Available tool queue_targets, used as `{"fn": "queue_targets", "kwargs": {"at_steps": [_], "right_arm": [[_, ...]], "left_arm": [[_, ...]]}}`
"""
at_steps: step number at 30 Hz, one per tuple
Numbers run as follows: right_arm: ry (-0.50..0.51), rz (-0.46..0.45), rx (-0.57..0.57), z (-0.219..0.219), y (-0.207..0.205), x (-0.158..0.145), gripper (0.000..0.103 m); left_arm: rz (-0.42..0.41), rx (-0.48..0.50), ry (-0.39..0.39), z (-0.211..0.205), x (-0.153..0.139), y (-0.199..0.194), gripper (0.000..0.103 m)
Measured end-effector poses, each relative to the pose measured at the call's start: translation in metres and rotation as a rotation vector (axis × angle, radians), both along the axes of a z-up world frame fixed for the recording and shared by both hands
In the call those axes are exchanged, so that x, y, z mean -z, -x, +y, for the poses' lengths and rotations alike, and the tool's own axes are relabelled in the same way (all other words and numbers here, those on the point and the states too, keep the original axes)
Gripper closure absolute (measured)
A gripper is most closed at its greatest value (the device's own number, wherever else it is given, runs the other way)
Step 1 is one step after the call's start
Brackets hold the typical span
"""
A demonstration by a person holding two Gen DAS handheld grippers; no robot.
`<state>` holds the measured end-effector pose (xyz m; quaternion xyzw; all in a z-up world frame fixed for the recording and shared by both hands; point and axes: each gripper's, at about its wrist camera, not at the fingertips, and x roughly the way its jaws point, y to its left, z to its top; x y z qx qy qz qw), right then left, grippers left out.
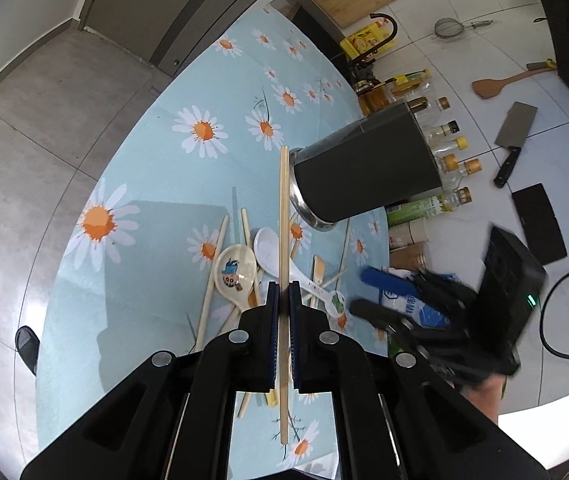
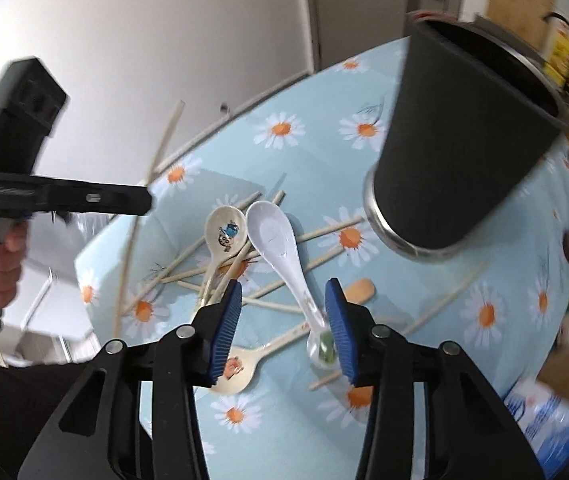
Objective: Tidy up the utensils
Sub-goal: 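Lift the chopstick with the left tool while the right tool grasps the white ceramic spoon, then carry the chopstick and white spoon up toward the black utensil holder with both tools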
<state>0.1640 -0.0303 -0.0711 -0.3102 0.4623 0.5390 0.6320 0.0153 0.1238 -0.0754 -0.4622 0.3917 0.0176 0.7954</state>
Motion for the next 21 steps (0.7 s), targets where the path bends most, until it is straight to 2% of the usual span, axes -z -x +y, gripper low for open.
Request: {"fn": "queue_targets", "kwargs": {"at_steps": [3,14,18,21], "right_arm": [[0.070,-0.033,-0.035,0.024,0.000,0.012,0.073],[0.284,-0.044,-0.149,0.078,0.002,0.048,0.082],[0.344,-0.018,-0.159,0.093,-0.005,0.062,0.082],[0.358,0.035,-0.158,0.104,-0.012,0.070,0.086]], "left_arm": [[-0.011,0.009,0.009,0.003,0.001,0.008,0.099],[-0.033,0.016,0.031,0.019,0.001,0.028,0.099],[-0.033,0.016,0.031,0.023,0.001,0.030,0.099],[-0.037,0.018,0.018,0.024,-0.003,0.030,0.099]]}}
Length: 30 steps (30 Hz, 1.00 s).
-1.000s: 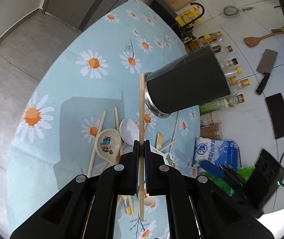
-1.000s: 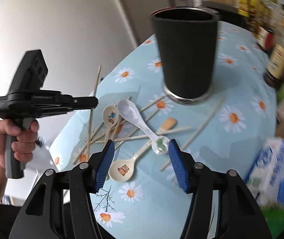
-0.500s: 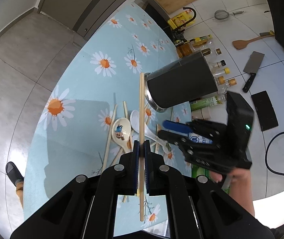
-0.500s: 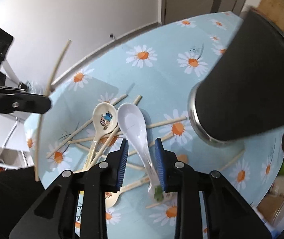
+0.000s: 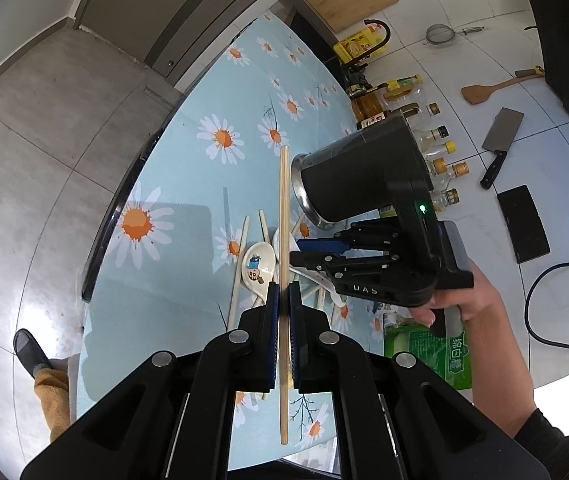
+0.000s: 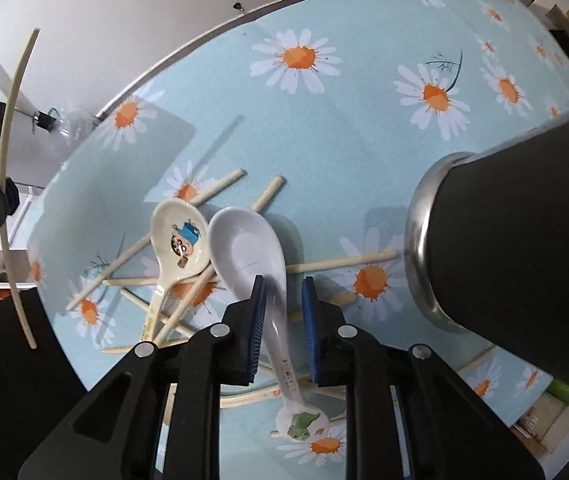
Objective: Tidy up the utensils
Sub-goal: 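Carry the chopstick and white spoon up toward the black utensil holder with both tools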
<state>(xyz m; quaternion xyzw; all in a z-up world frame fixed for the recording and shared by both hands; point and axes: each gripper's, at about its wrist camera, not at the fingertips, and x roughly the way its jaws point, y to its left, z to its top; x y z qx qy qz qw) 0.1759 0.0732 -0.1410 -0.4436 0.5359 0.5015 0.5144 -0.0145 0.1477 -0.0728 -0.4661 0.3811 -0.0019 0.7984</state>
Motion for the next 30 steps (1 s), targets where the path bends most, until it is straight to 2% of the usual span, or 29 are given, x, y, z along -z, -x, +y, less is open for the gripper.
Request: {"fn": "queue_targets", "kwargs": {"at_steps": [3,8,17,26,30], "right_arm": [[0.010,0.050,0.007,0.008,-0.012,0.002,0.092],[-0.006,0.080,0.022,0.002,-0.019,0.001,0.097],[-0.127,0.089,0.066,-0.033,-0.018,-0.036,0.099],[-0.363,0.097,0.196,-0.095,-0.018,-0.083,0.099],[-0.513,0.124,0.266,-0.126,-0.017,-0.109,0.099]], "left_arm": [[-0.002,0.002,-0.006,0.002,-0.002,-0.001,0.099],[0.008,0.014,-0.009,-0.001,0.000,-0.004,0.099],[0.016,0.050,-0.056,-0.007,-0.010,-0.018,0.099],[0.010,0.089,-0.141,-0.021,-0.026,-0.042,0.099],[-0.004,0.105,-0.186,-0.033,-0.038,-0.056,0.099]]}}
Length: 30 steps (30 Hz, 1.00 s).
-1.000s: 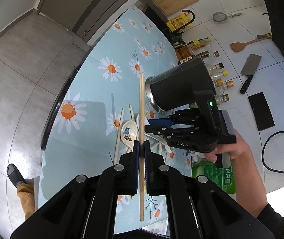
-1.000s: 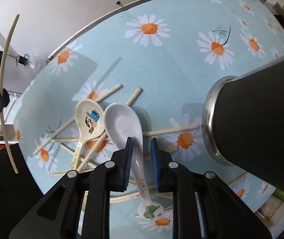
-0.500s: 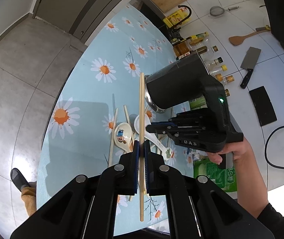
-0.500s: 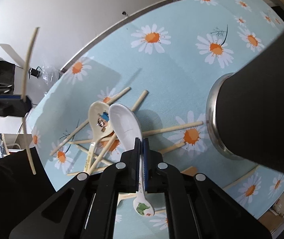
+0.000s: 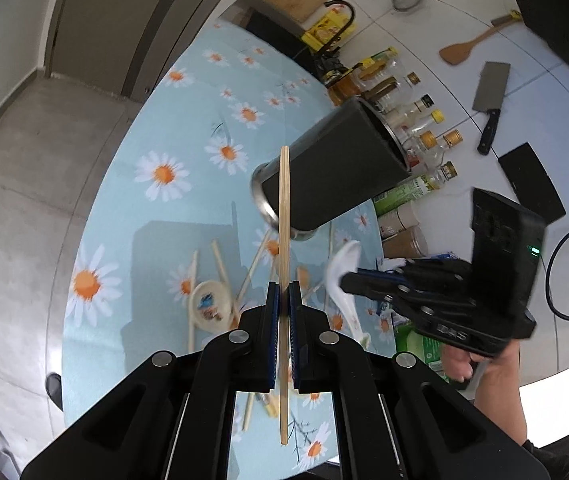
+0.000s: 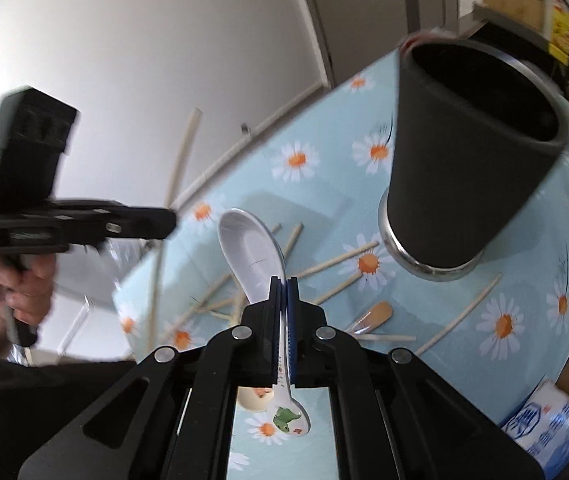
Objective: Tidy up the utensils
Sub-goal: 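Carry the chopstick and white spoon up toward the black utensil holder with both tools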
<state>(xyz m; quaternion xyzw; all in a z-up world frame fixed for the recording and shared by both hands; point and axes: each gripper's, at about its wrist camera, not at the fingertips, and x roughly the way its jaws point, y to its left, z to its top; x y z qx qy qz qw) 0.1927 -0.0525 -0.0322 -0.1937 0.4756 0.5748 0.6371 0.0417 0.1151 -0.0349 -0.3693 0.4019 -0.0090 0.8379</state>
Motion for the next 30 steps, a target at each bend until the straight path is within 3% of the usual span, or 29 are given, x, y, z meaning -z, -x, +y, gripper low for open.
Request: {"fn": "queue_targets", "kwargs": {"at_steps": [8,11,19,25,30], "right_arm": [[-0.255,0.029,0.130,-0.040,-0.009,-0.039,0.099],[-0.356,0.064,0.201,-0.061,-0.030,-0.055,0.099],[-0.512,0.092,0.313,-0.084,-0.070,-0.093,0.099],[-0.605,0.045,0.396,-0.080,-0.090,-0.120,0.099],[-0.674,0.041,0.490,-0.072,-0.109,-0.133,0.099]], "left_arm": [[-0.067,0.001,-0.122,-0.018,-0.040,-0.029,0.099],[-0.114,-0.012,-0.178,-0.024,-0.061,-0.038,0.099],[-0.263,-0.008,-0.301,-0.031,-0.113,-0.070,0.099],[-0.357,0.025,-0.383,-0.029,-0.140,-0.101,0.099],[-0.434,0.055,-0.370,-0.024,-0.157,-0.123,0.099]]}}
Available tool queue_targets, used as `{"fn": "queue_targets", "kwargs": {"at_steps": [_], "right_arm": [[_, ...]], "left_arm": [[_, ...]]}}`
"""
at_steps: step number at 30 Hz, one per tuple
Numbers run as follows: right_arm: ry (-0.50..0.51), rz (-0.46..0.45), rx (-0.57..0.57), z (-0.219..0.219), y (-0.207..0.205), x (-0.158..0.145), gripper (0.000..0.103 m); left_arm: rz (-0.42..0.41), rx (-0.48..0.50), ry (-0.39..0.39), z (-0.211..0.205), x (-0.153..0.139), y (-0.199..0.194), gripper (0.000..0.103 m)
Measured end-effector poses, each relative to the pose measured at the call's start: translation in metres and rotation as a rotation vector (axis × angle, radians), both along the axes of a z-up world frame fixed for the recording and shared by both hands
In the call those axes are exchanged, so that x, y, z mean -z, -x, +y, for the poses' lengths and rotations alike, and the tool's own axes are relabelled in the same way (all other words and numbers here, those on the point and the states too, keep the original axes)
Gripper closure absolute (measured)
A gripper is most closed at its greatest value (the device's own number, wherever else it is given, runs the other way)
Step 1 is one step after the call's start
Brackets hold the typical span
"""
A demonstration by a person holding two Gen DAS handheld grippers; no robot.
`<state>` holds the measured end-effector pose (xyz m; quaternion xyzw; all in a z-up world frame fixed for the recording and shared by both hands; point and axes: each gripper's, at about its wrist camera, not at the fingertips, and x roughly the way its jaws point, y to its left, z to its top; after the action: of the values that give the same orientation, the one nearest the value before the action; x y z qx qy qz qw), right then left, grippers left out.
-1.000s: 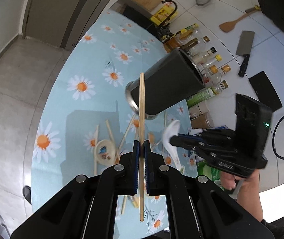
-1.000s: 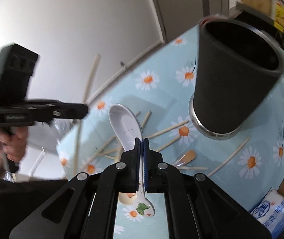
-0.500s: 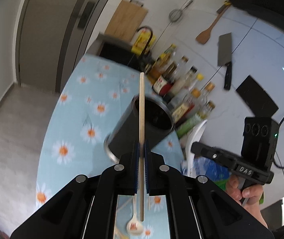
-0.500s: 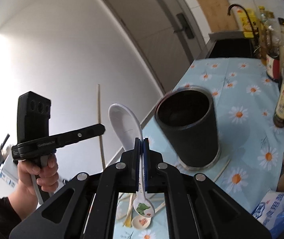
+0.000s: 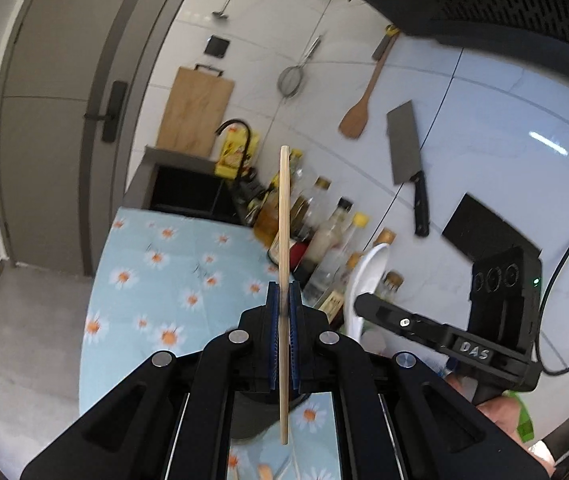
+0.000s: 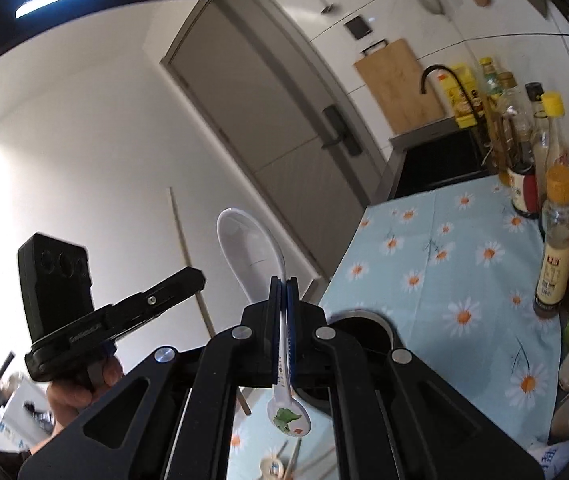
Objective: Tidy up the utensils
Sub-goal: 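Carry the chopstick and white spoon up toward the black utensil holder with both tools, then open both tools over the black holder, dropping chopstick and spoon inside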
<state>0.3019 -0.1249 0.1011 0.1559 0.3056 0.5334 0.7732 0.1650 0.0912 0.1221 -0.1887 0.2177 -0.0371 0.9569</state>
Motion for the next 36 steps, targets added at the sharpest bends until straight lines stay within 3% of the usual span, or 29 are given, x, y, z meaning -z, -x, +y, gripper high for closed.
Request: {"fn": "queue_targets", "kwargs": {"at_steps": [10,18,20,22,23,24,36], "right_arm": [[-0.018,-0.025,0.159,0.020,-0.022,0.013,0.099],[0.025,0.003,0.235,0.029,-0.029,0.043,0.097],[0.043,0.006,0.247,0.029,-0.029,0.048,0.087],[0.034,0.024,0.260,0.025,-0.029,0.052,0.081],[0.035,0.029,0.268,0.024,-0.029,0.053,0.081],[0.033,0.031,0.271,0.022,-0.028,0.053,0.081],[0.040,0.012,0.293,0.010,-0.005,0.044,0.081]], "left_arm": [[-0.115,0.053,-0.059,0.003,-0.001,-0.029,0.099],[-0.033,0.057,-0.040,0.014,0.036,-0.056,0.098],[0.005,0.049,-0.039,0.016,0.045,-0.060,0.097],[0.024,0.052,-0.026,0.019,0.051,-0.060,0.082],[0.026,0.045,-0.015,0.022,0.053,-0.059,0.065],[0.023,0.037,-0.005,0.025,0.053,-0.057,0.063],[-0.005,0.077,0.018,0.037,0.042,-0.036,0.063]]}}
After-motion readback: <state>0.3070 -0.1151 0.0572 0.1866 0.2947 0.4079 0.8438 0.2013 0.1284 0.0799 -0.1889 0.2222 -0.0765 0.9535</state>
